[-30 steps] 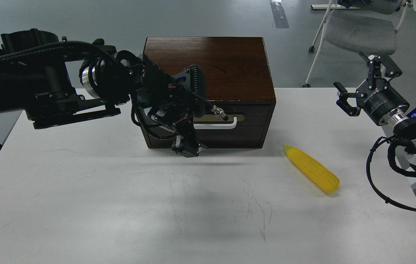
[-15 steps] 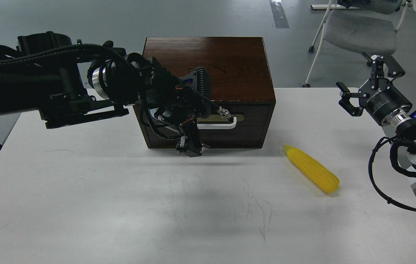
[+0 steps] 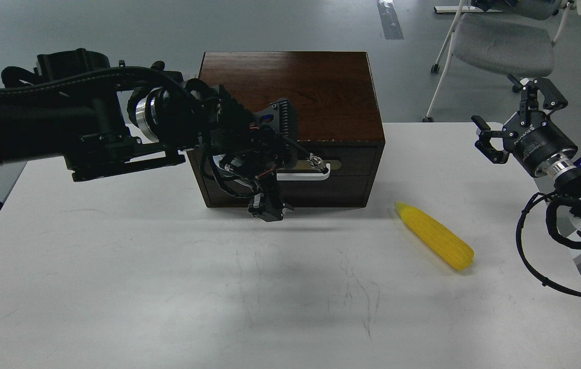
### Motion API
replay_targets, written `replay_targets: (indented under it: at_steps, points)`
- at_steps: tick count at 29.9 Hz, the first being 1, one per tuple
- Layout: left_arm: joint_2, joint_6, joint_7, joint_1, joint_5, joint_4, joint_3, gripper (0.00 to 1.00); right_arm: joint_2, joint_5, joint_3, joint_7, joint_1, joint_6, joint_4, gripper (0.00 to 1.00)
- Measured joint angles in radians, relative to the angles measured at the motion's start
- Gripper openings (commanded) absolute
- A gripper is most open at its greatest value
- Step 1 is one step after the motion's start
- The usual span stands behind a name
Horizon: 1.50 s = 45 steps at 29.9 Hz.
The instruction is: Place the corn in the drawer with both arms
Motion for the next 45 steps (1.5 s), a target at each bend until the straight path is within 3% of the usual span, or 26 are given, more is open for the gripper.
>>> replay_targets:
  at_steps: [45]
  points:
    - [-0.052, 0.000, -0.005, 0.001, -0.012, 0.012, 0.063, 0.96, -0.001, 0.000, 0.006, 0.002, -0.017, 0.000, -0.003, 1.00]
